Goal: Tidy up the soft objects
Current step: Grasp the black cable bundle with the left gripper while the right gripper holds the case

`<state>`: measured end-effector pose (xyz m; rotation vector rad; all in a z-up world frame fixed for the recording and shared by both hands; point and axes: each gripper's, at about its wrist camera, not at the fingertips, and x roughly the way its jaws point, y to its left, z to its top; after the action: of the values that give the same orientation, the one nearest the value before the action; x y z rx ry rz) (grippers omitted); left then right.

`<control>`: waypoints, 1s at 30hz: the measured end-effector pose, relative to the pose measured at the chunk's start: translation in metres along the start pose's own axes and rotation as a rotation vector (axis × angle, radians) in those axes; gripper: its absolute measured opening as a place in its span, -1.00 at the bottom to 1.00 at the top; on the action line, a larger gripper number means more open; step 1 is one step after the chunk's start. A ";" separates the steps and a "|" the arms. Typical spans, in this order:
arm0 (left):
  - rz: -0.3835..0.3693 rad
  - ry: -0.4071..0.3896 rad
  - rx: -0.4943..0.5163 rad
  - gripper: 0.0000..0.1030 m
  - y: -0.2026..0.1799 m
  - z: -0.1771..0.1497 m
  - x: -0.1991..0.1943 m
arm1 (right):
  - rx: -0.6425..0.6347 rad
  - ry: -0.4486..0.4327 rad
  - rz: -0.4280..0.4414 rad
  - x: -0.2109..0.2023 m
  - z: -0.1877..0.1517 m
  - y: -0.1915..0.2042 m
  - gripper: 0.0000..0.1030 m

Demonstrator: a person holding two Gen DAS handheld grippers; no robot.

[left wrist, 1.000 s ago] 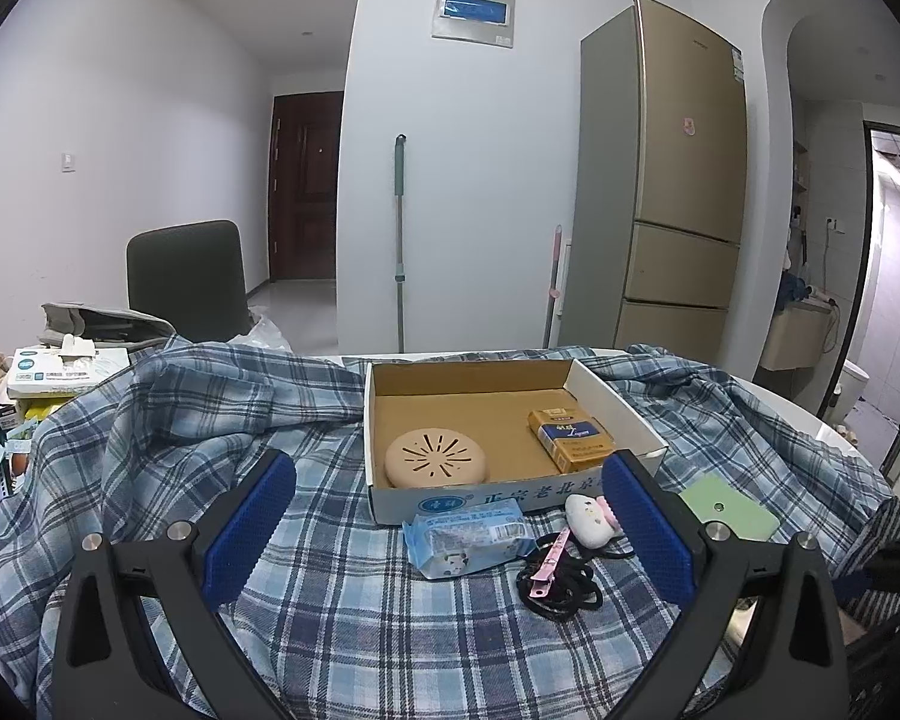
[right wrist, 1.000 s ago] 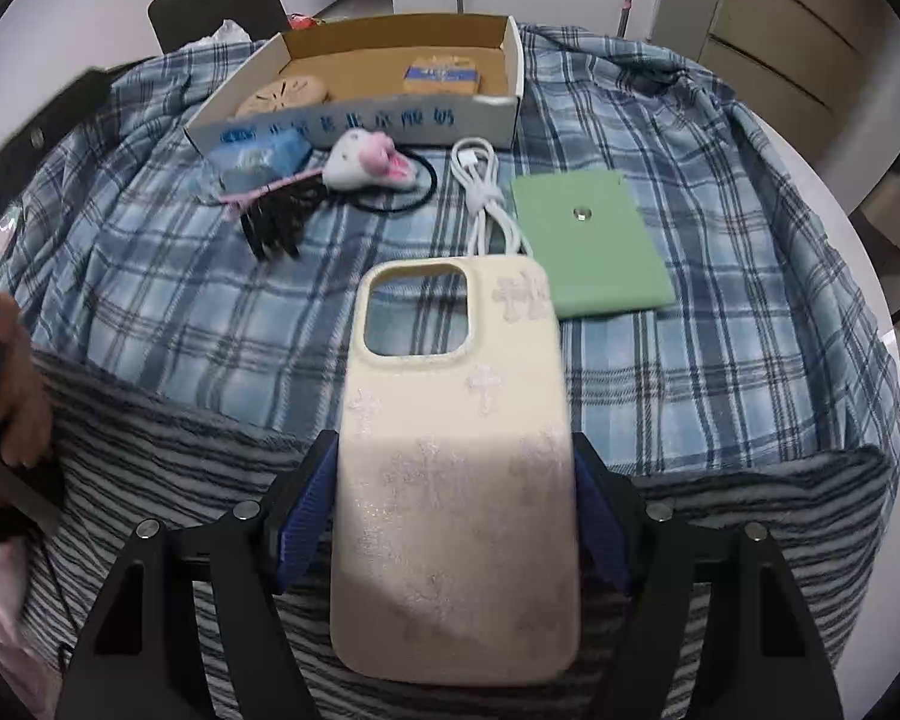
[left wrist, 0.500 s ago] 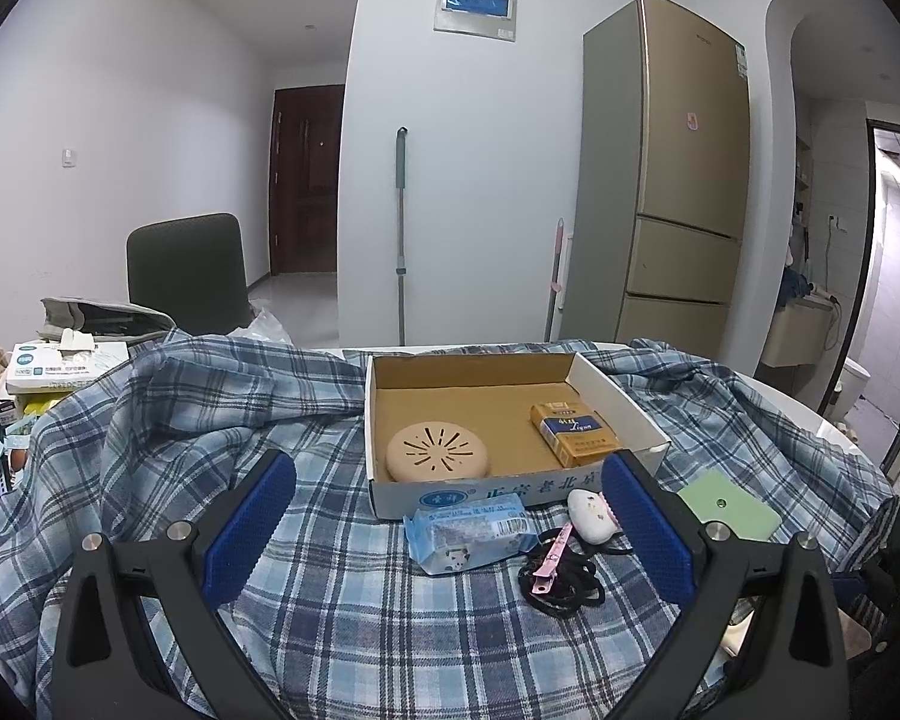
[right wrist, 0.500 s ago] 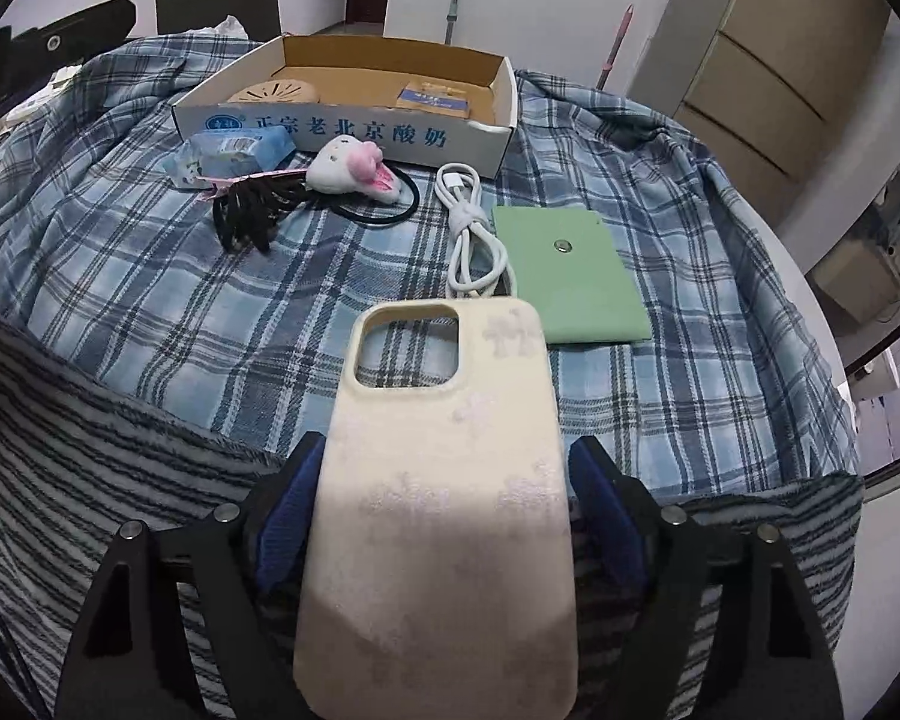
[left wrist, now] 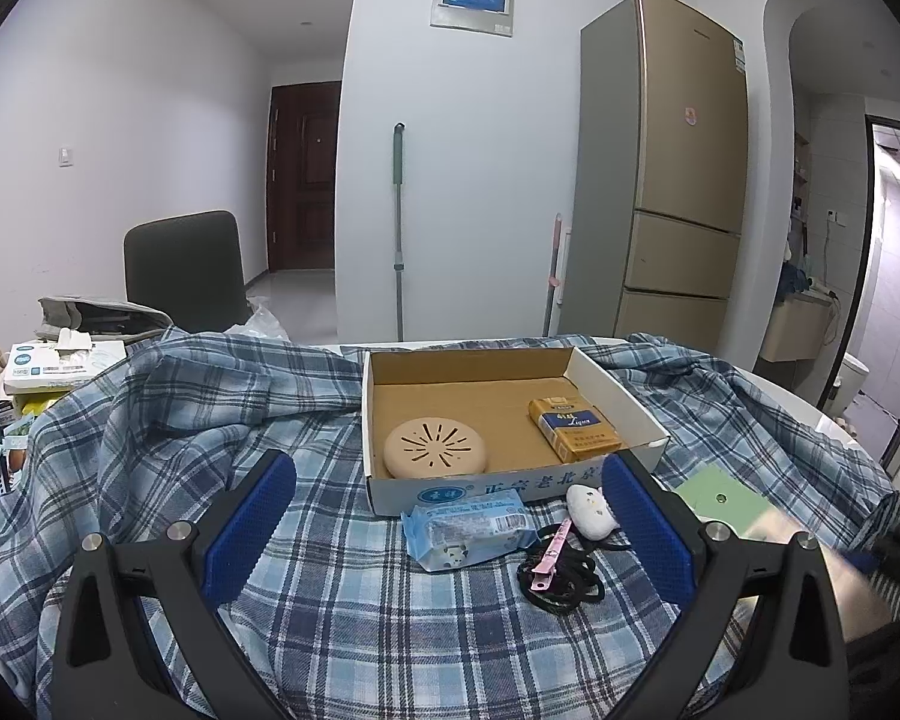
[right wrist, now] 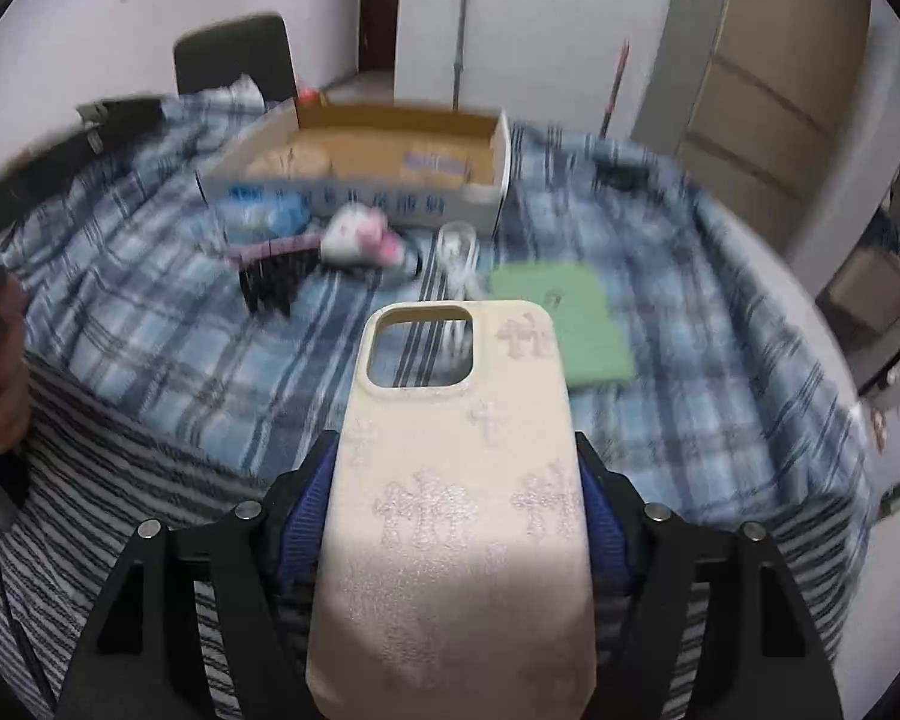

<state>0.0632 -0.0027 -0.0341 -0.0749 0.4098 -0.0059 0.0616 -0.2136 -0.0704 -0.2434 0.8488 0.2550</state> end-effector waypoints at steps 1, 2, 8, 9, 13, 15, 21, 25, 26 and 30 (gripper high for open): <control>-0.002 0.003 0.000 1.00 0.000 0.000 0.001 | -0.013 -0.045 -0.014 -0.007 0.003 -0.002 0.39; -0.005 0.008 0.000 1.00 0.000 0.000 0.001 | -0.020 -0.078 -0.022 -0.013 0.007 -0.003 0.39; -0.041 0.077 -0.009 1.00 0.002 -0.001 0.012 | 0.063 -0.242 0.033 -0.030 0.036 -0.037 0.39; -0.055 0.087 0.002 1.00 0.000 -0.001 0.014 | 0.073 -0.269 0.030 -0.029 0.039 -0.042 0.39; -0.102 0.126 0.028 0.95 -0.005 -0.002 0.020 | 0.084 -0.336 0.024 -0.020 0.042 -0.048 0.39; -0.131 0.155 0.045 0.81 -0.007 -0.003 0.024 | 0.096 -0.344 0.042 -0.015 0.039 -0.050 0.39; -0.226 0.323 0.142 0.55 -0.027 -0.005 0.052 | 0.127 -0.337 0.109 -0.010 0.033 -0.056 0.39; -0.248 0.394 0.209 0.55 -0.044 -0.008 0.071 | 0.116 -0.320 0.128 -0.005 0.031 -0.054 0.39; -0.256 0.407 0.222 0.54 -0.047 -0.009 0.074 | 0.117 -0.319 0.128 -0.005 0.031 -0.053 0.40; -0.316 0.534 0.243 0.10 -0.056 -0.020 0.093 | 0.128 -0.315 0.135 -0.004 0.031 -0.055 0.40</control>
<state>0.1409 -0.0620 -0.0853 0.1058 0.9240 -0.3931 0.0985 -0.2565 -0.0419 -0.0243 0.5662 0.3533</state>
